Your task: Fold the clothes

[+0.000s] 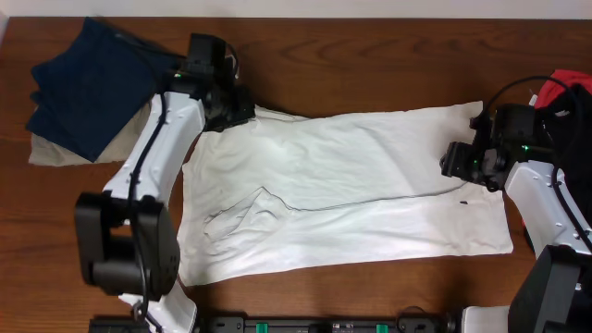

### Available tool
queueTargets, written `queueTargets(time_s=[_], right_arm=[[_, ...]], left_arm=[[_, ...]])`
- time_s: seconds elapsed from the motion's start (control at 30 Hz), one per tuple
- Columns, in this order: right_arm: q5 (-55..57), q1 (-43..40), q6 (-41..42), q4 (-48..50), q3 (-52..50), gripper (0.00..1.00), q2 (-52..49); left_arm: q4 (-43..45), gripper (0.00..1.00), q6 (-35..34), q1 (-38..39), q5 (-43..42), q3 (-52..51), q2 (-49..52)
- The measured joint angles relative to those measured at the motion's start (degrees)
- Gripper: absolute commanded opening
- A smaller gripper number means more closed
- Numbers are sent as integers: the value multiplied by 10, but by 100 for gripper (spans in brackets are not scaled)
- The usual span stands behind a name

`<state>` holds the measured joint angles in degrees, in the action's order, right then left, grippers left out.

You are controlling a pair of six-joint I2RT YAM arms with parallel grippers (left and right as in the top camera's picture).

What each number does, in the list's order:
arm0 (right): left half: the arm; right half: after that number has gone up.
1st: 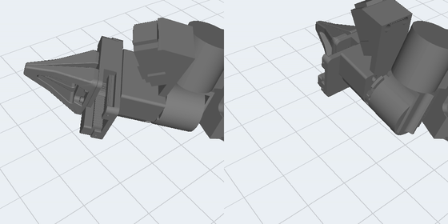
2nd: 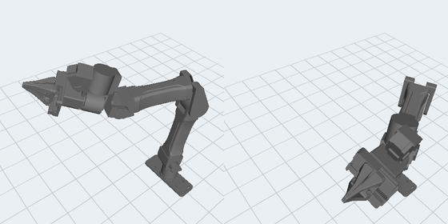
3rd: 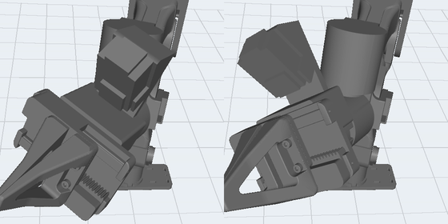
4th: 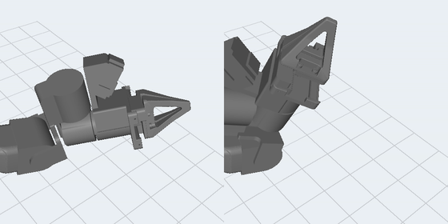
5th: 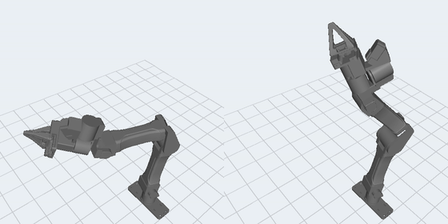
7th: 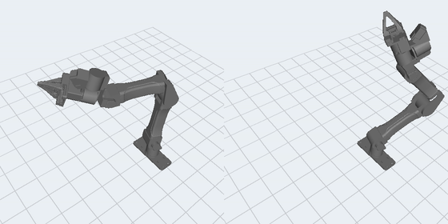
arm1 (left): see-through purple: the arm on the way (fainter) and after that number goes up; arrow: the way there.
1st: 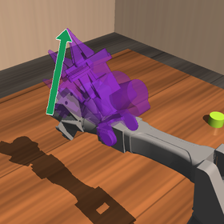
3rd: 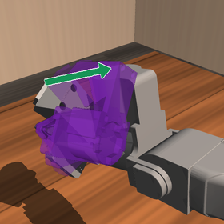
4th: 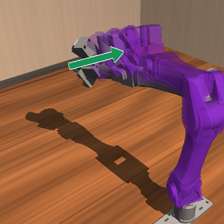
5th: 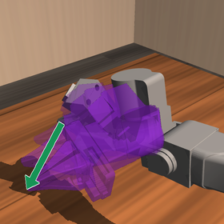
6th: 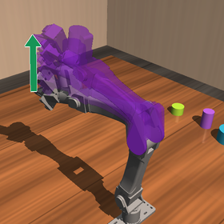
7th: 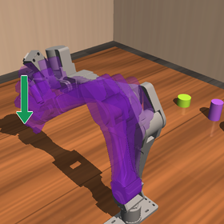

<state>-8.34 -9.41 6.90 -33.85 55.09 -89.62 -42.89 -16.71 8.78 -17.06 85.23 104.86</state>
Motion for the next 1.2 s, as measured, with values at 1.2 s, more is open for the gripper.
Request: queueTargets(time_s=[1.2], right_arm=[[73,-20,-29,314,187,94,-319]], left_arm=[[-96,6,0,11,38,0,23]])
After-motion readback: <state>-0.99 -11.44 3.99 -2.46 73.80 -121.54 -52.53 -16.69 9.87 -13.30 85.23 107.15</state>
